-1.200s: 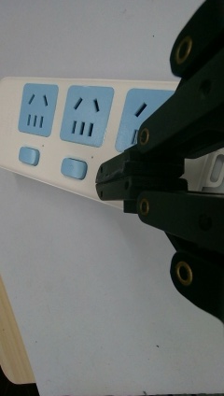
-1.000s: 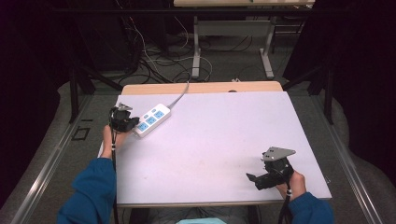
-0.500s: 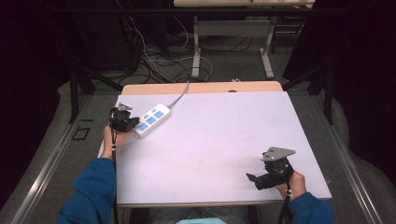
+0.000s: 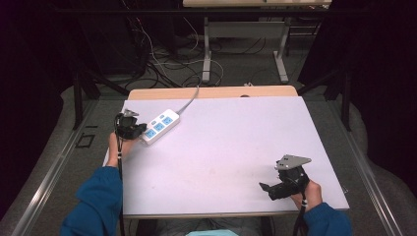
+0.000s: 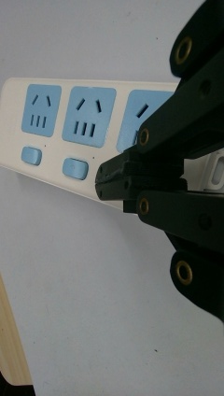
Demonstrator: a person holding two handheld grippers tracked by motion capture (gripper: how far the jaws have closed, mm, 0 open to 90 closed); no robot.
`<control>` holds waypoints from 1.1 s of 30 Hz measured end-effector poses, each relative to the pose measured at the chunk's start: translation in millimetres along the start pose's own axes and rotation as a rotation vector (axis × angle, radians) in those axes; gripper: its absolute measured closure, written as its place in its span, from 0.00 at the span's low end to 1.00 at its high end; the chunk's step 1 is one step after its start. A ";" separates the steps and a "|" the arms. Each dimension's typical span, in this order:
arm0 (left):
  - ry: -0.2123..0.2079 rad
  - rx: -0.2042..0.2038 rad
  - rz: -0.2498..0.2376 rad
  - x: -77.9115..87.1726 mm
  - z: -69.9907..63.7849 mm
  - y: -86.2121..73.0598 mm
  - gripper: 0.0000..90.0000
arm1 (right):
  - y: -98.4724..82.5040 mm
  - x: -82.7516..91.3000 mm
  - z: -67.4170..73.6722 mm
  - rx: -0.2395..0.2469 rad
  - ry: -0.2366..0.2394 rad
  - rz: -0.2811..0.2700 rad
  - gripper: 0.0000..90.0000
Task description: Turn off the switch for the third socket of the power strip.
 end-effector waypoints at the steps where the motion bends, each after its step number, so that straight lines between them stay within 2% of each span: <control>1: 0.002 -0.001 0.002 0.1 -0.2 0.0 1.00 | 0.0 -0.1 0.0 0.001 0.001 0.000 0.03; 9: -0.001 0.001 0.001 0.2 0.2 -0.4 1.00 | 0.1 -0.3 0.0 0.000 0.001 0.001 0.03; 10: -0.005 0.011 -0.007 -0.2 -0.2 -0.5 1.00 | 0.0 -0.3 -0.1 0.003 0.002 0.001 0.03; 11: -0.014 0.002 -0.002 0.4 1.2 -0.7 1.00 | 0.1 -0.3 -0.1 0.001 0.002 0.000 0.03; 12: -0.023 0.018 -0.014 -0.5 0.0 -0.8 1.00 | 0.1 -0.2 -0.1 0.001 0.000 -0.001 0.03; 13: -0.020 0.017 -0.014 -0.7 -0.9 -0.5 1.00 | 0.1 0.0 -0.2 0.000 -0.001 -0.001 0.03; 15: -0.020 -0.016 0.009 0.3 -1.9 1.0 1.00 | 0.0 -0.1 -0.3 0.000 0.000 0.003 0.03; 16: -0.005 -0.008 -0.005 -1.2 -4.2 1.2 1.00 | 0.0 -0.1 -0.3 0.000 0.000 0.003 0.03; 18: -0.006 -0.006 -0.007 -1.3 -3.9 1.1 1.00 | 0.0 0.0 0.0 0.001 -0.001 0.000 0.03; 19: -0.015 -0.017 0.003 -0.2 -2.2 0.9 1.00 | 0.4 -0.2 -1.1 0.014 0.001 -0.003 0.03; 23: 0.007 -0.027 0.001 -0.3 -1.7 0.7 1.00 | 0.2 0.1 -1.2 0.014 0.003 -0.003 0.03; 24: -0.003 -0.024 0.003 0.2 -0.3 0.3 1.00 | -0.1 0.4 -0.4 0.004 0.002 0.001 0.03; 25: -0.009 -0.008 0.005 0.6 -0.1 -0.4 1.00 | 0.3 0.1 -1.3 0.017 0.004 -0.003 0.03; 26: -0.003 0.000 -0.008 -0.2 -0.4 -0.6 1.00 | 0.0 0.3 -0.7 0.008 0.001 -0.001 0.03; 27: -0.005 -0.011 0.006 0.7 -0.3 -0.3 1.00 | -0.2 0.0 -0.5 0.003 0.000 -0.006 0.03; 28: -0.001 -0.023 0.001 0.1 -0.5 0.2 1.00 | -0.1 -0.5 -0.2 0.000 -0.001 -0.006 0.03; 31: -0.001 -0.012 0.001 0.2 -0.8 -0.2 1.00 | 0.2 0.0 -0.4 0.011 -0.001 -0.002 0.03; 33: -0.009 0.001 0.000 0.4 -0.3 -0.5 1.00 | 0.1 -0.2 -0.1 0.001 0.000 0.000 0.03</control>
Point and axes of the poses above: each handheld gripper's, and its own axes: x roughly backward along the jaws, y roughly out of its top, z roughly to its left, the point moved 1 cm from there along -x, roughly forward along the jaws, and after that the axes turned 12 degrees about -x, right-handed, at the moved point
